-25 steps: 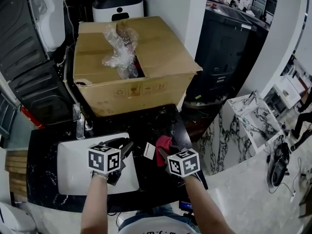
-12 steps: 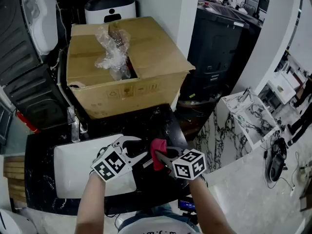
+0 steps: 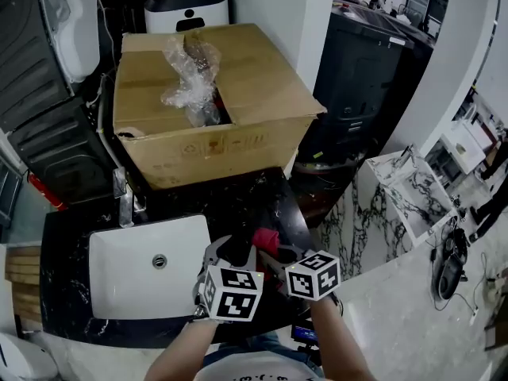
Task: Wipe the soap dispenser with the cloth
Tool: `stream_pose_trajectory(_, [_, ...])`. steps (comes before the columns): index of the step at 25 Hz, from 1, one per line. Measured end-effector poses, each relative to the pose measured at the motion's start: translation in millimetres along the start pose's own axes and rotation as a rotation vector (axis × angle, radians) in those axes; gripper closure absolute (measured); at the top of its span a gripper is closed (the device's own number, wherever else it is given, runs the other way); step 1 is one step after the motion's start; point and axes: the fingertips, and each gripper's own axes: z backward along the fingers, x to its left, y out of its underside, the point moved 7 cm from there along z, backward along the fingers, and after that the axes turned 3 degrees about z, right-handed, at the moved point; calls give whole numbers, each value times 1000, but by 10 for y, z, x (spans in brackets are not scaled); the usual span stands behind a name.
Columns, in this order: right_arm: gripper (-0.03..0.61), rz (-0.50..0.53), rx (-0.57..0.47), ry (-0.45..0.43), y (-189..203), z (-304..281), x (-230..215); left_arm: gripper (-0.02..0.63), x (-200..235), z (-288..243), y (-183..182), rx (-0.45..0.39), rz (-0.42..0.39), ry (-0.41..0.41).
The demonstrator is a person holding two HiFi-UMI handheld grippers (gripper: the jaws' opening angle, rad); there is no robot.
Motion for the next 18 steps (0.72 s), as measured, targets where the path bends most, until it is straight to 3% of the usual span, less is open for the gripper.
stream_pose_trajectory(3, [529,-30,-24,-4,28,12,43,440,-44,6,21,-59,121,-108])
stream_pose_trajectory(6, [529,-53,-32,-28,46,19,108,440,-36,-9,24,-124,195,-99])
stream_pose_trajectory(10, [529,-110,-56,-54,78,-10,146,442,83,-78,-29,-146,224,74])
stream_pose_trajectory(14, [529,-155,-80,-80,93,-93,231,442,236,-130,-68,-130,160,260])
stream_pose_trajectory(18, [529,-130,-86,-97,103,-232,401,439,498,-141,-38,-117,139,399])
